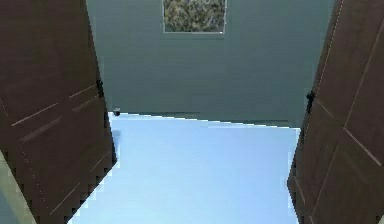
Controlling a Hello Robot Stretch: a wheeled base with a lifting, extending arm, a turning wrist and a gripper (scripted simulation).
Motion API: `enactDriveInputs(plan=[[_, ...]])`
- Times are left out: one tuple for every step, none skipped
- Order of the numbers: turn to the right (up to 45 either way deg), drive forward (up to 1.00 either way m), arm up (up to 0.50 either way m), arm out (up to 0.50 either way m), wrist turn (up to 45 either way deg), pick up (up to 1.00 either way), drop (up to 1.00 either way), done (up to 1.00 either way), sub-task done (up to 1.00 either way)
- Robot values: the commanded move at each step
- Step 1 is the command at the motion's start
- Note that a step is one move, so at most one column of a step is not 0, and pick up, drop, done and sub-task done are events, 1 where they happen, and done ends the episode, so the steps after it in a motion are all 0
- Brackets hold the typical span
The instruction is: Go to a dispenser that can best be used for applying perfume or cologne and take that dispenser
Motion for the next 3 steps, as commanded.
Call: enactDriveInputs(plan=[[12.0,0.0,0.0,0.0,0.0,0.0,0.0,0.0,0.0],[0.0,1.0,0.0,0.0,0.0,0.0,0.0,0.0,0.0],[0.0,0.9,0.0,0.0,0.0,0.0,0.0,0.0,0.0]])
